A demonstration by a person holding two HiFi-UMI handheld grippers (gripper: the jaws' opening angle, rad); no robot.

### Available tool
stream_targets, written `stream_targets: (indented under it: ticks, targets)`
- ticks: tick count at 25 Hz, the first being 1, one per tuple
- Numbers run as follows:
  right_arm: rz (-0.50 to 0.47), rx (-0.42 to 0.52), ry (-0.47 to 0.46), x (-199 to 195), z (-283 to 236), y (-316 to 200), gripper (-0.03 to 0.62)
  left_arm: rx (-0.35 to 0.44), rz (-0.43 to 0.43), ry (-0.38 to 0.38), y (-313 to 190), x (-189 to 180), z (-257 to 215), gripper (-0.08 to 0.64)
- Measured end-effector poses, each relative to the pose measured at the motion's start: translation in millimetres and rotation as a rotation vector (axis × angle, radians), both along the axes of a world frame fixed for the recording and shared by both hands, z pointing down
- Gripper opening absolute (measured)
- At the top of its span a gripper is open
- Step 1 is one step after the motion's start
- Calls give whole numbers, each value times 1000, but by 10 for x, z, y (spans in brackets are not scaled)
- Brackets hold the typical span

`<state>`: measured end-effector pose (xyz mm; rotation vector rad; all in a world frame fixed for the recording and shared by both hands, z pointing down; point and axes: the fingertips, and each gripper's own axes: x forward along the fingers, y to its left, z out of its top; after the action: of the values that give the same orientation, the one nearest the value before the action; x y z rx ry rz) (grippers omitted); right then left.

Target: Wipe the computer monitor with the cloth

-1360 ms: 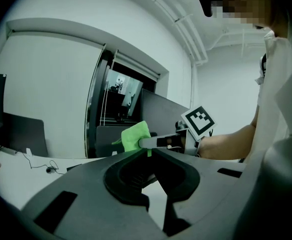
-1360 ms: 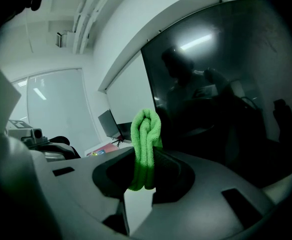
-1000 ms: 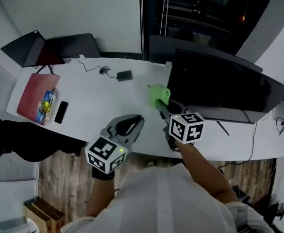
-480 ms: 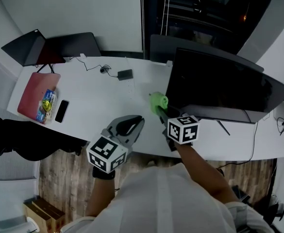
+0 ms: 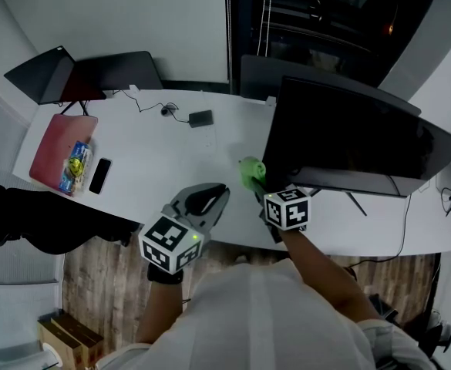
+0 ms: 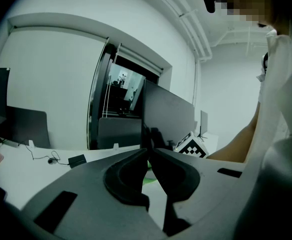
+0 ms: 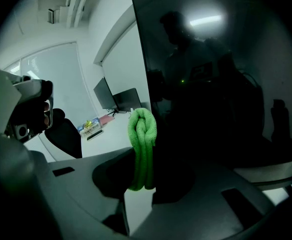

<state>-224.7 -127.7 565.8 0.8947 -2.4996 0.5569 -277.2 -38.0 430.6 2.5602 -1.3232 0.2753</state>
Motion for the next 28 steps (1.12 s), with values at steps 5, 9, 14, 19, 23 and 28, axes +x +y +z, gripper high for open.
stream_targets:
  ticks: [5, 9, 14, 19, 23, 28]
  targets:
    - [-24, -7, 49, 24, 157, 53, 71, 1, -3, -6, 8, -17, 3, 40]
    - [-45, -16, 82, 38, 256, 102, 71, 2, -3, -8, 12, -12, -1, 40]
    - [-74, -31, 124, 92, 387, 166, 71, 2, -3, -10, 18, -1, -6, 40]
    - [-109, -34, 166, 172, 498, 253, 71, 4, -4, -14, 31, 15, -2, 39]
    - [-154, -9, 199, 264, 505, 350, 71, 6, -10, -11, 24, 3, 15, 40]
    - [-224, 86, 151, 317, 221, 487, 71, 10, -20, -9, 6, -18, 31, 40]
